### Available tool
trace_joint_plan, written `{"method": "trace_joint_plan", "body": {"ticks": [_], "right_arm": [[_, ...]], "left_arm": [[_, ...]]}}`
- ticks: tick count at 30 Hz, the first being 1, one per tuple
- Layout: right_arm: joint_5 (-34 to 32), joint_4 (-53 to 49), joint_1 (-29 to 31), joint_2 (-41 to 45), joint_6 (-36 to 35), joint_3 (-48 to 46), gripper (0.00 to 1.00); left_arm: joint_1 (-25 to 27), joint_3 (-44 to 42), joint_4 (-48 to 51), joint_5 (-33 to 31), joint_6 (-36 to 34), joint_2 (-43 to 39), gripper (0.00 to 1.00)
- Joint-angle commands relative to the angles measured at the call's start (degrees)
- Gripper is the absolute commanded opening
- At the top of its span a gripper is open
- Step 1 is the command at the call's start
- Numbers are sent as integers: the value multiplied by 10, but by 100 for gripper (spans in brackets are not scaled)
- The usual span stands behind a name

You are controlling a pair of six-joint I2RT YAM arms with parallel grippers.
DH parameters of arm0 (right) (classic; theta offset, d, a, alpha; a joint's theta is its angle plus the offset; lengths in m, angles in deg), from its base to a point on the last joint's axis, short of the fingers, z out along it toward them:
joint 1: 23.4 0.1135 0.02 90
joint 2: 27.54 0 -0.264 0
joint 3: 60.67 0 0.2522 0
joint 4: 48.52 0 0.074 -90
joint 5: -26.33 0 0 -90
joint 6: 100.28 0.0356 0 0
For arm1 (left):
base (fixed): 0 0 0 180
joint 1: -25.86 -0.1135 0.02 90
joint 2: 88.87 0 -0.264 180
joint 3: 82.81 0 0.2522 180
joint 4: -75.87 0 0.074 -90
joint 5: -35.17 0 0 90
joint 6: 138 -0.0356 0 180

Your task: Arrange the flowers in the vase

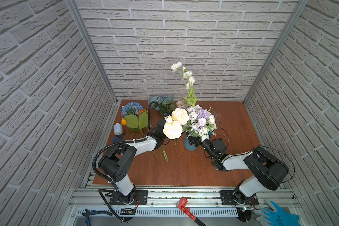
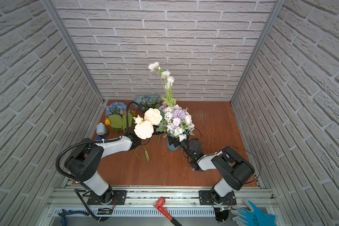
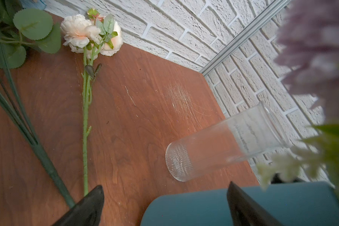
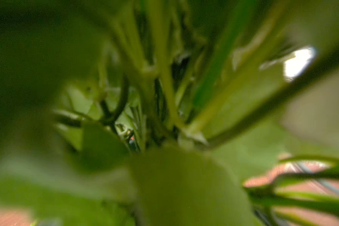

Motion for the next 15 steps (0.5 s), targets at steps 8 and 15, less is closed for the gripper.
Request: {"method": "trace_joint_plan", "body": {"ticks": [8,15], "right_arm": [[-16,35,-6,-29,6,14,71],[-3,35,-6,-20,-5,10,6]], "left_arm": [[8,12,-38,17,-7,1,97],[8,1,-34,3,-10,-18,97]]}}
